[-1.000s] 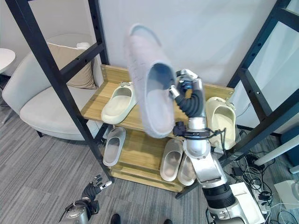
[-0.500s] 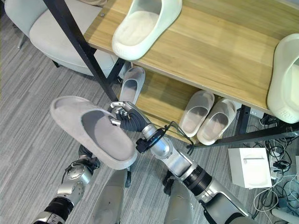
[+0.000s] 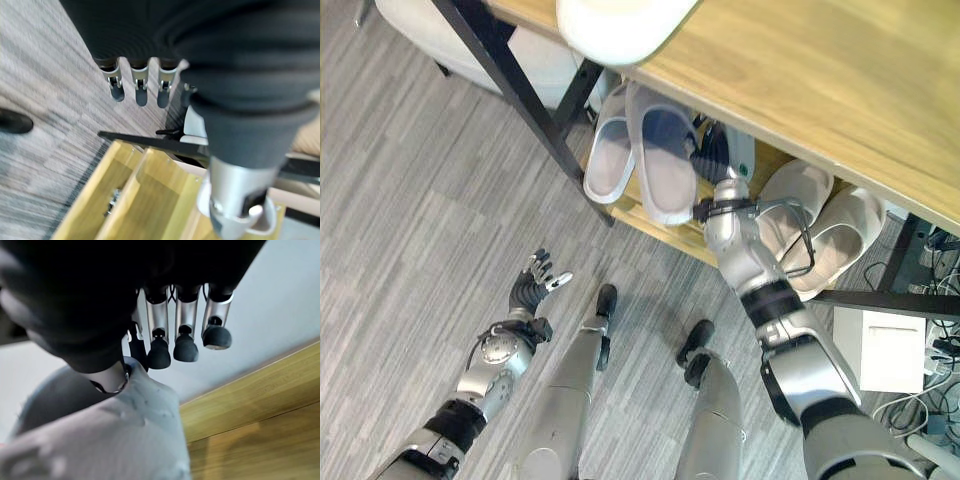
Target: Arrange the slippers neatly on the shoe rack.
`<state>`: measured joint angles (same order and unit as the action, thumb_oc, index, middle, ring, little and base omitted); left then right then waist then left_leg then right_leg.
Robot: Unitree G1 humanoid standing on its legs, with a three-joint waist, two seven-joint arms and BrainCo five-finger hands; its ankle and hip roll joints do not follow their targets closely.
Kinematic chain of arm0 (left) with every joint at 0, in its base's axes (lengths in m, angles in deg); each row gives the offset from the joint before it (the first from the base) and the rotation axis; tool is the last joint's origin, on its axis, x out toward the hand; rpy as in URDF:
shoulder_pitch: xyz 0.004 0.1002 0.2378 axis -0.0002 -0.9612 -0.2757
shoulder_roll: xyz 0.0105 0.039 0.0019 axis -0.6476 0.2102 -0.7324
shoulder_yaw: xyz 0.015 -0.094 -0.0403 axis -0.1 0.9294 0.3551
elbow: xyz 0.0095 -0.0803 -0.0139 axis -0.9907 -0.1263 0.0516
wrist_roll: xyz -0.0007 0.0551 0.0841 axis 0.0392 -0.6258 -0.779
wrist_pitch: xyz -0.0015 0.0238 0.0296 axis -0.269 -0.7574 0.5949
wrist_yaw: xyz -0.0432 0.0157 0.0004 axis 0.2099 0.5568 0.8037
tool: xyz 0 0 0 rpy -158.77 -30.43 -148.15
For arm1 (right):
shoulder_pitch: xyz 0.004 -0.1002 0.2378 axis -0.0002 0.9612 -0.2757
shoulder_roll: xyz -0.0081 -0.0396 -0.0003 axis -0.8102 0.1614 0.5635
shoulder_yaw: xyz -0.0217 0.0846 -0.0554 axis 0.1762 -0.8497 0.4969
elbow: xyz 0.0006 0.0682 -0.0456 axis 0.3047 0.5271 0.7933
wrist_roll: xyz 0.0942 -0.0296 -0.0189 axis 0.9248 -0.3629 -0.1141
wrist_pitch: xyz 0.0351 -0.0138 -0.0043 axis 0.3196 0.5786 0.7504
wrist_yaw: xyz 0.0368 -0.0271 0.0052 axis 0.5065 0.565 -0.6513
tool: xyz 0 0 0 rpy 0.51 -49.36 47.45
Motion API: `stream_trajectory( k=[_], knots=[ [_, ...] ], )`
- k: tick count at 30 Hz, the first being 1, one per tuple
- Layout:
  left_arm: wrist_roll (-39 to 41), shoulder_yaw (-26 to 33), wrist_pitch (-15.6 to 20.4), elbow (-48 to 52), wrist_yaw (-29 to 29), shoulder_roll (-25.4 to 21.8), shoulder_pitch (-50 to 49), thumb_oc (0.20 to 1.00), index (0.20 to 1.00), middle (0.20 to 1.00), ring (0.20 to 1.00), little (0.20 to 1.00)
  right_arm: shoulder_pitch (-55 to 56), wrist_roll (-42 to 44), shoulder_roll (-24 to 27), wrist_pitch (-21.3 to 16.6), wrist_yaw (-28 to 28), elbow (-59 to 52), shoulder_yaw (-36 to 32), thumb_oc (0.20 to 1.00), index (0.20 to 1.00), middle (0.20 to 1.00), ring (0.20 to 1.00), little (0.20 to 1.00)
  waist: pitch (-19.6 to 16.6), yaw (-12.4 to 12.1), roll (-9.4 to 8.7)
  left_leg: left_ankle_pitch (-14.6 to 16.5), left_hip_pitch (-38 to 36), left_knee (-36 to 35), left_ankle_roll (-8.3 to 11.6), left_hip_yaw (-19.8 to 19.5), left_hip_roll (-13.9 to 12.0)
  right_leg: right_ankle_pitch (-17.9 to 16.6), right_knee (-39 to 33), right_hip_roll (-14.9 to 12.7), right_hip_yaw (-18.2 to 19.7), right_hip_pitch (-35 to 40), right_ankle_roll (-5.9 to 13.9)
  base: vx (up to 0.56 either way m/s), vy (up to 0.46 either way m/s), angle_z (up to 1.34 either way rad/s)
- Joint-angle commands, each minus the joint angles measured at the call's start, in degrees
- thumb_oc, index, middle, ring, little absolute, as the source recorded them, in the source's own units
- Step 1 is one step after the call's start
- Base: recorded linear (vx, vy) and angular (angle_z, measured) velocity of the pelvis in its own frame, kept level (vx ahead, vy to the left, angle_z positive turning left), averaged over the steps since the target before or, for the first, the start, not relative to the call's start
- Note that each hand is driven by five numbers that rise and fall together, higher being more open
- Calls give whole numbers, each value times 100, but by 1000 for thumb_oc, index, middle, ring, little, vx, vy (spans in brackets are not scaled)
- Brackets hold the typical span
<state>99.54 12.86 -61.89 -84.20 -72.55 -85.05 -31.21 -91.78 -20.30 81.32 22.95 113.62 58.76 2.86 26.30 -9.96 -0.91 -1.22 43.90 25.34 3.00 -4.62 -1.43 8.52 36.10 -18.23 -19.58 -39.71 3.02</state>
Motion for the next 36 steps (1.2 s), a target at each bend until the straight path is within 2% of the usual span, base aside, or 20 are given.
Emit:
stream_trajectory(
  k=[1, 6, 8, 12, 17, 18, 19, 20, 22, 36],
  knots=[
    [67, -116, 255, 430, 170, -84, -141, 1000, 1000, 1000, 1000, 1000, -24, 50, 241, -18, 441, -140, 38, 200, 200, 200, 200, 200, -316, -120, 152, 265, 81, 28, -64, -18, 94, 94, 45, 11, 246, 257, 546, 36, -15, 24],
    [97, -246, 269, 576, 207, -112, -24, 1000, 1000, 1000, 1000, 1000, -524, 249, 298, 26, 441, 703, 260, 200, 200, 200, 200, 200, -279, -210, 211, 381, 318, 316, -78, -52, 141, 199, 265, -40, 243, 56, 521, 18, 20, 15],
    [162, -331, 319, 763, 168, -151, 76, 1000, 1000, 1000, 1000, 1000, -958, 529, 236, 60, 504, 1553, 402, 200, 200, 200, 200, 200, -235, -292, 286, 404, 441, 420, -112, -28, 209, 212, 348, -71, 273, -49, 514, 1, 52, 1],
    [238, -392, 340, 1064, 142, -226, 127, 1000, 1000, 1000, 1000, 1000, -1323, 919, 149, 36, 540, 2463, 499, 200, 200, 200, 200, 200, -190, -364, 399, 393, 470, 426, -145, -58, 280, 235, 399, -118, 262, -98, 494, -13, 41, -2],
    [264, -405, 317, 1078, 158, -272, 85, 1000, 1000, 1000, 1000, 1000, -1450, 1203, 36, 3, 390, 3079, 550, 200, 200, 200, 200, 200, -187, -392, 449, 398, 403, 402, -155, -53, 311, 268, 404, -147, 275, -26, 480, 1, 31, 4],
    [271, -412, 303, 1068, 162, -294, 84, 1000, 1000, 1000, 1000, 1000, -1521, 1270, 24, 33, 272, 3312, 613, 580, 580, 580, 580, 580, -187, -399, 446, 401, 378, 391, -159, -40, 313, 258, 410, -143, 281, -16, 476, 0, 0, 0],
    [274, -408, 291, 1050, 163, -313, 70, 1000, 1000, 1000, 1000, 1000, -1591, 1310, -3, 58, 152, 3486, 669, 1000, 1000, 1000, 1000, 1000, -181, -404, 441, 402, 366, 392, -160, -38, 322, 252, 402, -143, 295, -5, 472, 0, 0, 0],
    [280, -408, 250, 1048, 183, -336, 58, 1000, 1000, 1000, 1000, 1000, -1736, 1485, -101, 90, -109, 3835, 705, 1000, 1000, 1000, 1000, 1000, -169, -419, 430, 395, 354, 389, -159, -38, 331, 237, 406, -134, 301, 7, 467, -17, 10, 4],
    [281, -383, 208, 1024, 213, -358, 18, 1000, 1000, 1000, 1000, 1000, -1863, 1579, -163, 119, -280, 4058, 797, 1000, 1000, 1000, 1000, 1000, -152, -415, 410, 400, 315, 382, -155, -20, 314, 228, 382, -125, 311, 45, 458, -13, 6, 5],
    [217, -296, 80, 890, 254, -465, -173, 1000, 1000, 1000, 1000, 1000, -1769, 1788, -175, 107, -417, 4159, 780, 1000, 1000, 1000, 1000, 1000, -69, -304, 385, 414, -114, 186, -160, 93, 272, 121, 39, -58, 372, 441, 472, 7, 1, -5]
  ],
)
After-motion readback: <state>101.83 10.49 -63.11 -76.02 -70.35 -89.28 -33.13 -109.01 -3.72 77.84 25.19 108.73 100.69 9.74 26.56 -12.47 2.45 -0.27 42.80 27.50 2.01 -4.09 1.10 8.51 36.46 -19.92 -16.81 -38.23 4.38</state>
